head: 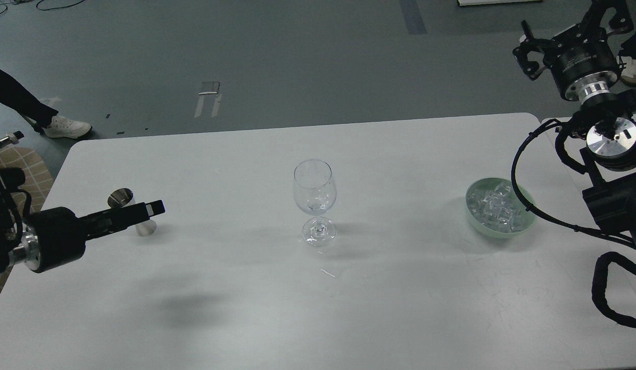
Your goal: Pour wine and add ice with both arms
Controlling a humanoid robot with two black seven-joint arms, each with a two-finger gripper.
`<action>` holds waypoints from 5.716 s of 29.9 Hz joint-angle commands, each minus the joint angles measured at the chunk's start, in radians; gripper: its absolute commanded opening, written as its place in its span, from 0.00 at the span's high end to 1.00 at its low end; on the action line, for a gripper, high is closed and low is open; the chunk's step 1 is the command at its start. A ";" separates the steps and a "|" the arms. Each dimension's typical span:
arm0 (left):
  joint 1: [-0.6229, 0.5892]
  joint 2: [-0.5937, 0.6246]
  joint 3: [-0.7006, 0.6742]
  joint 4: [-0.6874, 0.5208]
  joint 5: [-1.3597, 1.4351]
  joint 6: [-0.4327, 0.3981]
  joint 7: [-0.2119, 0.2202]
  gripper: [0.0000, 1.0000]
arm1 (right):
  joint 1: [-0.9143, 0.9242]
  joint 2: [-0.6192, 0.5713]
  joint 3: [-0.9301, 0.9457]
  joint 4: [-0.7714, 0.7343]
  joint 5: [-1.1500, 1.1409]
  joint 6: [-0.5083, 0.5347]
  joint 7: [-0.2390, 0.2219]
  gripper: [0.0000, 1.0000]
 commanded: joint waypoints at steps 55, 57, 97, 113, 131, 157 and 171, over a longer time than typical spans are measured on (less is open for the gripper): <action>-0.117 -0.351 0.171 0.508 0.258 0.243 -0.008 0.29 | 0.017 -0.014 0.000 0.001 0.000 -0.002 -0.002 0.00; -0.119 -0.351 0.171 0.508 0.257 0.243 -0.008 0.29 | 0.015 -0.014 0.000 0.001 -0.002 -0.003 -0.002 0.00; -0.151 -0.238 0.167 0.479 -0.082 0.037 -0.123 0.29 | 0.017 -0.014 0.000 -0.001 0.000 -0.003 -0.002 0.00; -0.149 -0.104 0.145 0.482 -0.617 -0.074 -0.147 0.25 | 0.011 -0.014 0.000 -0.001 -0.002 -0.002 -0.002 0.00; -0.025 -0.026 0.152 0.535 -1.181 -0.074 -0.140 0.06 | 0.008 -0.028 0.000 0.004 -0.002 -0.002 -0.005 0.00; 0.174 -0.228 0.158 0.534 -1.539 -0.074 -0.262 0.09 | -0.001 -0.029 -0.011 -0.001 -0.002 -0.002 -0.026 0.00; 0.190 -0.311 0.152 0.496 -1.578 -0.074 -0.204 0.30 | -0.017 -0.051 -0.015 -0.001 -0.003 -0.002 -0.040 0.00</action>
